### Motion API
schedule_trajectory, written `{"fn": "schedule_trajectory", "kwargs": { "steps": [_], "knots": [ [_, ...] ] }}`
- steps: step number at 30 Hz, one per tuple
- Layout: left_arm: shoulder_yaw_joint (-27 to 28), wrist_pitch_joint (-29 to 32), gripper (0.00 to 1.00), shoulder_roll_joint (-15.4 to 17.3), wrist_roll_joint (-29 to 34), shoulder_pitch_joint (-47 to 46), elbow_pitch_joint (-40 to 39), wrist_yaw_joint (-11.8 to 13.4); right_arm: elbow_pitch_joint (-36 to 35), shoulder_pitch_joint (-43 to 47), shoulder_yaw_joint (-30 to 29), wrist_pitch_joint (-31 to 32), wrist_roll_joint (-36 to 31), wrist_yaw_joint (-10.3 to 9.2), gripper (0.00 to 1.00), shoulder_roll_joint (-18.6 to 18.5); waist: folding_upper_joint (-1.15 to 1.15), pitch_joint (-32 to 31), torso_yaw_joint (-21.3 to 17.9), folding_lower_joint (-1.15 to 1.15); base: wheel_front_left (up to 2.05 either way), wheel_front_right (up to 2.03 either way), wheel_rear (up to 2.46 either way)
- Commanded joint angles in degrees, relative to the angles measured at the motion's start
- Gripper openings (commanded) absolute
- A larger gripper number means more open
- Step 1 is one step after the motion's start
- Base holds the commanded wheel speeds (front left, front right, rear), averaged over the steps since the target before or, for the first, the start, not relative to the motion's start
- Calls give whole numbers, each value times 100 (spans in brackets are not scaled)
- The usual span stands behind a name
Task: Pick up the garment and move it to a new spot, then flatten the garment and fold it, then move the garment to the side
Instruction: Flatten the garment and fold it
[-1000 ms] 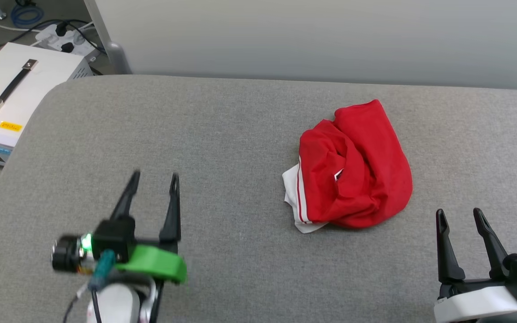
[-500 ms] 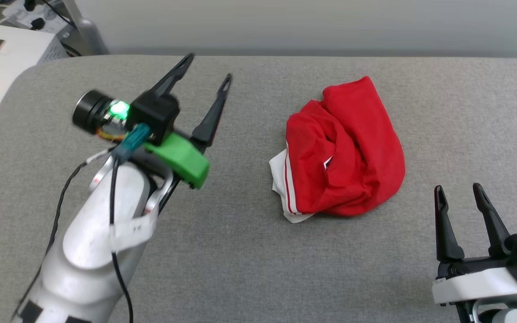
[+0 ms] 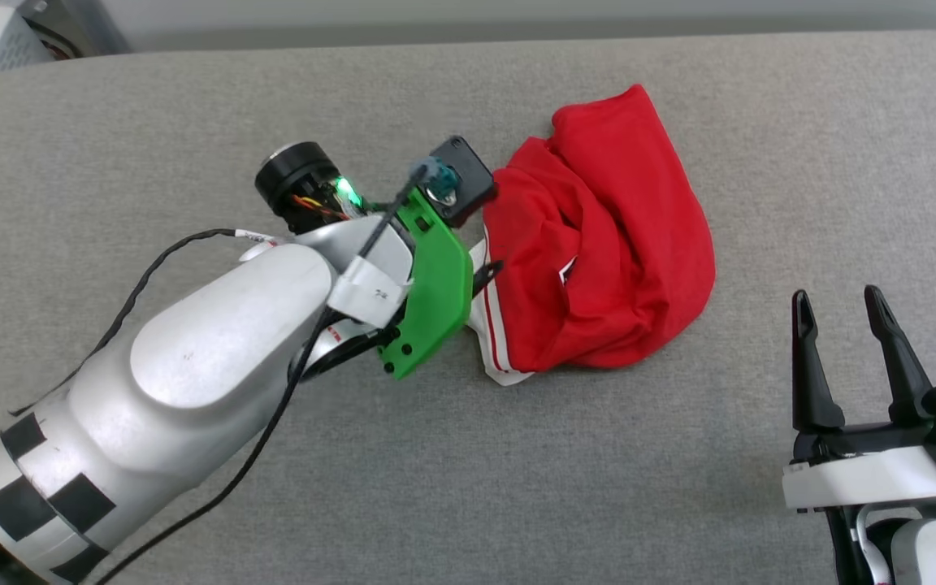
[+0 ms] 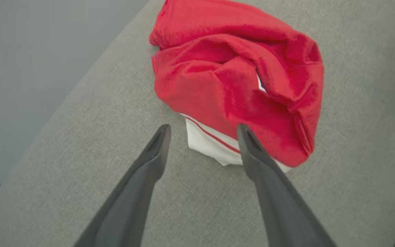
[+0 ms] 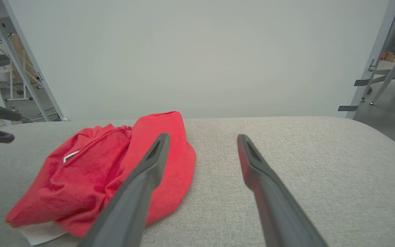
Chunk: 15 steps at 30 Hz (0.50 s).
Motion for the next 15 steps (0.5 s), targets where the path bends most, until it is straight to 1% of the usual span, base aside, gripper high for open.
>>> {"fn": "schedule_trajectory", "kwargs": {
  "steps": [1, 4, 7, 13, 15],
  "knots": [
    [-251, 192, 100, 94, -203, -204, -22, -15, -29, -140, 9, -27, 19, -4, 100, -8, 0, 228, -169, 0, 0, 0, 0],
    [-779, 481, 100, 197, -452, -467, -18, -15, -44, -246, 20, -27, 51, -4, 100, -8, 0, 406, -269, 0, 0, 0, 0],
    [-1069, 660, 100, 250, -637, -618, -9, -15, -56, -361, 28, -27, 91, -4, 100, -8, 0, 607, -386, 0, 0, 0, 0],
    [-1204, 869, 100, 219, -656, -572, 144, -15, -76, -550, 49, -27, 167, -4, 100, -8, 0, 952, -569, 0, 0, 0, 0],
    [-1208, 1165, 100, 173, -503, -411, 167, -15, -75, -609, 58, -27, 182, -4, 100, -8, 0, 1048, -608, 0, 0, 0, 0]
  ]
}}
